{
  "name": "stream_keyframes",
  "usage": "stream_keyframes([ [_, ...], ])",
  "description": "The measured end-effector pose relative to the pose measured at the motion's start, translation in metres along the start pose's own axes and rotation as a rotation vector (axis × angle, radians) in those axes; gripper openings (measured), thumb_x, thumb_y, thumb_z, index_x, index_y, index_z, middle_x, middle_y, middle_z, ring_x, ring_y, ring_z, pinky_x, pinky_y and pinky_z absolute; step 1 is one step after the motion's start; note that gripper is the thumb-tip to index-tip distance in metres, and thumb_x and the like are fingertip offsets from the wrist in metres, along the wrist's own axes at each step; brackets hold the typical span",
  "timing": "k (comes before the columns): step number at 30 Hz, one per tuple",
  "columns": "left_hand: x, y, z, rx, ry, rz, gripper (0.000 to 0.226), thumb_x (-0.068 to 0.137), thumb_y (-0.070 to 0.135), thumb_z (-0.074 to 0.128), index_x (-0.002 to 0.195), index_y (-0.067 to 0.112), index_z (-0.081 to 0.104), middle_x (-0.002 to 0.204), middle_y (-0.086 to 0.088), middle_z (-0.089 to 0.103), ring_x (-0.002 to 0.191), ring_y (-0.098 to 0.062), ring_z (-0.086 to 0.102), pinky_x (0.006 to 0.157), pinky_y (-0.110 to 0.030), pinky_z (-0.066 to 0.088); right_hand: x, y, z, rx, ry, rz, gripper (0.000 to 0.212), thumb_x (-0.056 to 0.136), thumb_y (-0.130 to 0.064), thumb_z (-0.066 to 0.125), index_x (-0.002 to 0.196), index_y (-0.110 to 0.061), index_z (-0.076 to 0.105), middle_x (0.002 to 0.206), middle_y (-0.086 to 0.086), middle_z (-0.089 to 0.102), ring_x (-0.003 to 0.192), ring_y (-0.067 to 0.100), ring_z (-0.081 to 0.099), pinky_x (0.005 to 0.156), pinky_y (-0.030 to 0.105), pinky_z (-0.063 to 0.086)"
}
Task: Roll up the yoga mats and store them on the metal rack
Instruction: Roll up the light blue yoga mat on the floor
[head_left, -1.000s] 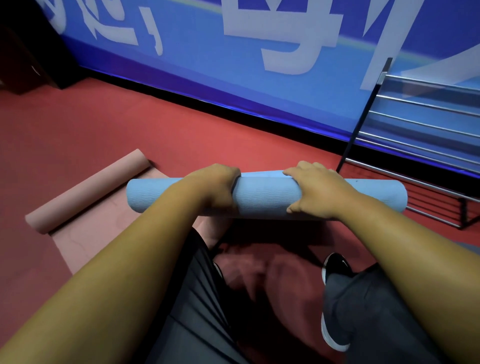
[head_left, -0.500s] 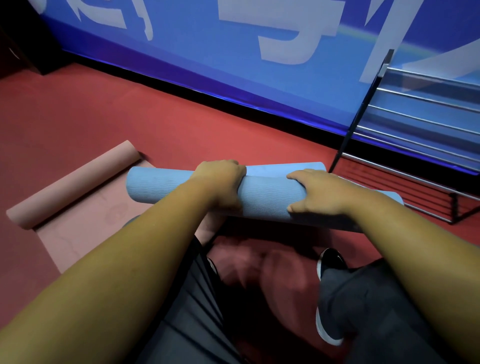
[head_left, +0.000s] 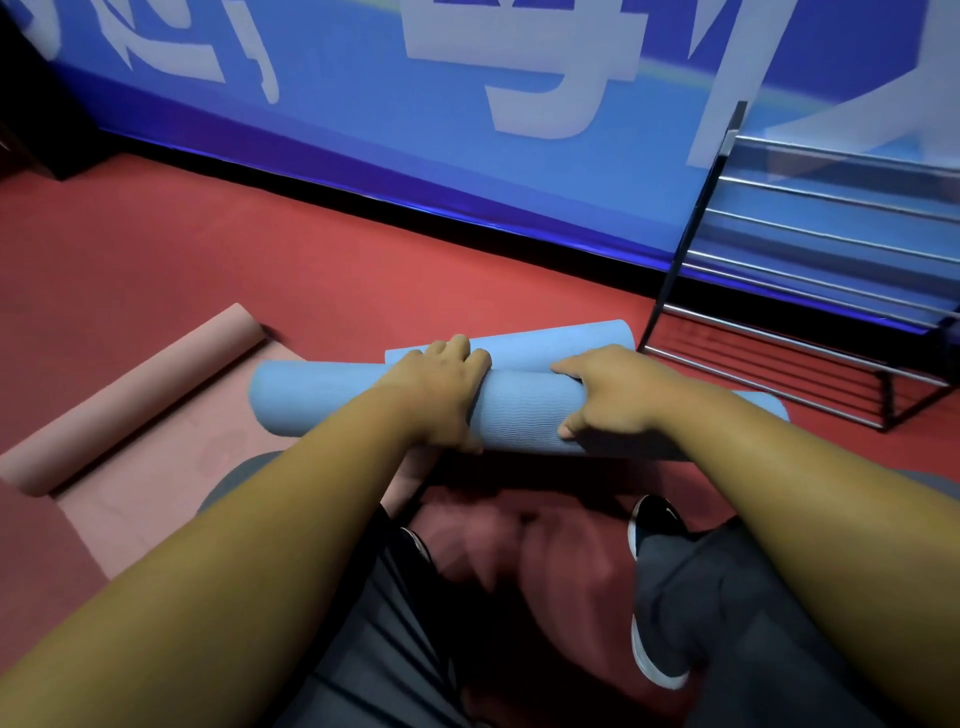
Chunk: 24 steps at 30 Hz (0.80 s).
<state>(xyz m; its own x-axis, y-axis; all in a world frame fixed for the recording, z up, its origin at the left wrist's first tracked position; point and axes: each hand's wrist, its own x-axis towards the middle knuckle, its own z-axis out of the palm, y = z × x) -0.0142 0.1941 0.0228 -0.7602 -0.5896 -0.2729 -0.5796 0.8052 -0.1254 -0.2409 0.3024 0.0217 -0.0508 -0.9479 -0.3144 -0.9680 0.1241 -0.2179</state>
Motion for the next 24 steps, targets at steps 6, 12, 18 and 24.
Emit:
stream_keyframes([
  [6, 0.002, 0.009, -0.002, 0.087, 0.118, 0.015, 0.072, 0.074, 0.05, 0.085, 0.128, 0.022, 0.046, 0.123, -0.003, 0.049, 0.11, -0.03, 0.056, 0.083, -0.043, 0.045, -0.007, -0.003, 0.002, 0.06, -0.013, 0.03, 0.069, 0.075, -0.06, 0.087, 0.132, -0.026, 0.067, 0.131, 0.0, 0.069, 0.125, 0.027, 0.062, 0.103, 0.041, 0.051],
  [12, 0.001, -0.001, -0.006, -0.121, 0.064, -0.037, 0.055, 0.07, 0.056, 0.08, 0.113, 0.031, 0.057, 0.102, 0.005, 0.055, 0.092, -0.026, 0.062, 0.071, -0.038, 0.049, -0.011, -0.003, 0.01, -0.086, 0.005, 0.054, 0.124, 0.075, -0.071, 0.084, 0.17, -0.029, 0.017, 0.161, 0.005, 0.036, 0.145, 0.033, 0.038, 0.12, 0.046, 0.034],
  [18, -0.002, -0.003, -0.005, -0.173, -0.027, -0.085, 0.064, 0.063, 0.071, 0.071, 0.116, 0.04, 0.053, 0.107, 0.011, 0.056, 0.097, -0.024, 0.063, 0.086, -0.049, 0.057, -0.005, -0.003, 0.013, -0.106, 0.084, 0.073, 0.126, 0.072, -0.051, 0.093, 0.169, -0.035, 0.015, 0.152, 0.005, 0.04, 0.139, 0.033, 0.041, 0.113, 0.047, 0.041],
  [24, 0.003, -0.005, 0.001, -0.027, -0.002, -0.063, 0.093, 0.066, 0.071, 0.084, 0.135, 0.024, 0.044, 0.128, -0.001, 0.048, 0.118, -0.028, 0.054, 0.098, -0.05, 0.05, 0.005, -0.001, 0.0, -0.031, 0.012, 0.098, 0.119, 0.076, -0.056, 0.09, 0.169, -0.022, 0.025, 0.171, 0.005, 0.038, 0.155, 0.029, 0.038, 0.122, 0.048, 0.038],
])
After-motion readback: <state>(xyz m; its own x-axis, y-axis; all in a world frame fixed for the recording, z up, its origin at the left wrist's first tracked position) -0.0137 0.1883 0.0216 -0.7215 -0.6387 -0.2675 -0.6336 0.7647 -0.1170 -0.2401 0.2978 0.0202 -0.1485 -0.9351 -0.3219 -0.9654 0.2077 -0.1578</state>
